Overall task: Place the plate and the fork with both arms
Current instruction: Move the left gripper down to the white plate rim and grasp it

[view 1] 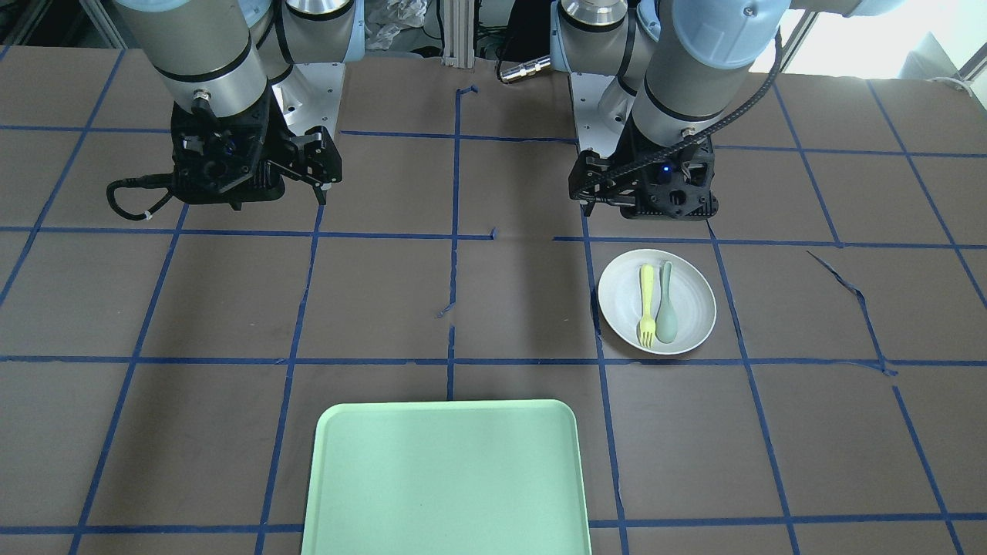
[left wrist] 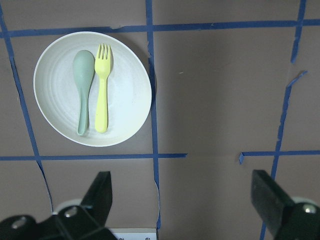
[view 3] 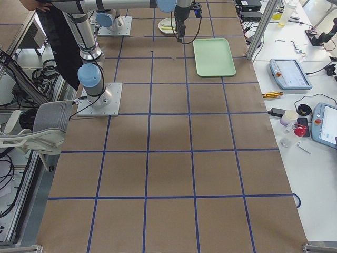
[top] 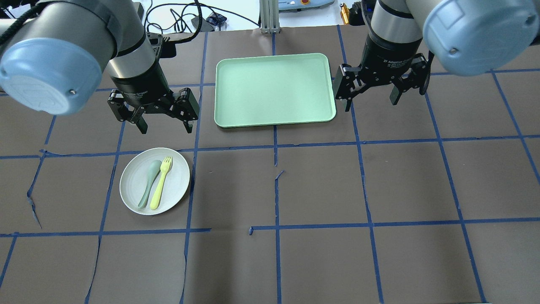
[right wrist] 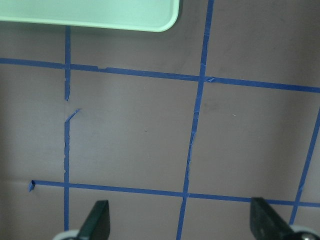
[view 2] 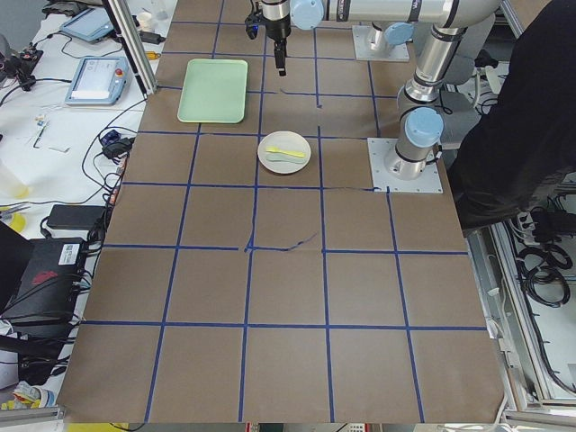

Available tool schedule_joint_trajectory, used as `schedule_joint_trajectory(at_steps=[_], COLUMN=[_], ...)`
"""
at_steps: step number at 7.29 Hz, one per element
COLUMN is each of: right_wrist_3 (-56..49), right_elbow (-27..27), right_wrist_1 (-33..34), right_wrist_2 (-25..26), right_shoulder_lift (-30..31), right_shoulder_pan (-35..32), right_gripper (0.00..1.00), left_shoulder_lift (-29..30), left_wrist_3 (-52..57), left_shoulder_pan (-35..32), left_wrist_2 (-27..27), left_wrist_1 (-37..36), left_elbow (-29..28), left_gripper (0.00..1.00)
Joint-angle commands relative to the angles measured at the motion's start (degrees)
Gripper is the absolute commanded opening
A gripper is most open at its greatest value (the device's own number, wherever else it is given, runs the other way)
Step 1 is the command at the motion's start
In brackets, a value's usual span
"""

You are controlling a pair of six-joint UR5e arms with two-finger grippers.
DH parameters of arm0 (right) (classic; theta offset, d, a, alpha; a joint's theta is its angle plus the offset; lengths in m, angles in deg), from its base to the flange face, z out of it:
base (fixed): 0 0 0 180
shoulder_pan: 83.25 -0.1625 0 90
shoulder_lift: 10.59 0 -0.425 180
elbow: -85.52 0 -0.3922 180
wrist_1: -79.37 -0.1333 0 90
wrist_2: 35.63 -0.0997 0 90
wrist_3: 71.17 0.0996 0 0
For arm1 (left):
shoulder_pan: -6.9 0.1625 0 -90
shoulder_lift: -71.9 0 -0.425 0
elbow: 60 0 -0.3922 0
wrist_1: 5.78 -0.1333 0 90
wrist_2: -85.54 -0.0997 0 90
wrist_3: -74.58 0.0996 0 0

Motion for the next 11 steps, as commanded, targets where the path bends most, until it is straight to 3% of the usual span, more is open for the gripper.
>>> schedule_joint_trajectory(at_steps=[1, 3, 6, 9, 11], right_wrist_3=[0.0, 0.0, 0.2, 0.1, 0.1], right_elbow=[0.1, 0.1, 0.2, 0.3, 0.6], right_wrist_1=[0.2, 0.3, 0.2, 0.1, 0.1], right_wrist_2=[0.3, 0.4, 0.4, 0.5, 0.5], right_shoulder_lift=[-0.5, -1.2, -2.7, -3.1, -3.2], right_shoulder_pan=[0.1, 0.1, 0.1, 0.1, 0.1], right_gripper=[1.0, 1.0, 1.0, 1.0, 1.0], left_shoulder_lift=[-0.1, 0.2, 2.1, 8.1, 12.2], left_wrist_3=[0.2, 7.7, 27.6, 30.8, 30.8], left_shoulder_pan=[7.8, 14.3, 28.4, 30.4, 30.3], left_wrist_2=[0.5, -0.1, 1.3, 1.5, 1.6], left_wrist_1=[-1.1, -3.7, -17.7, -30.2, -31.7], left_elbow=[1.5, 4.9, 16.8, 24.4, 24.5], left_gripper=[1.0, 1.0, 1.0, 0.91, 0.85])
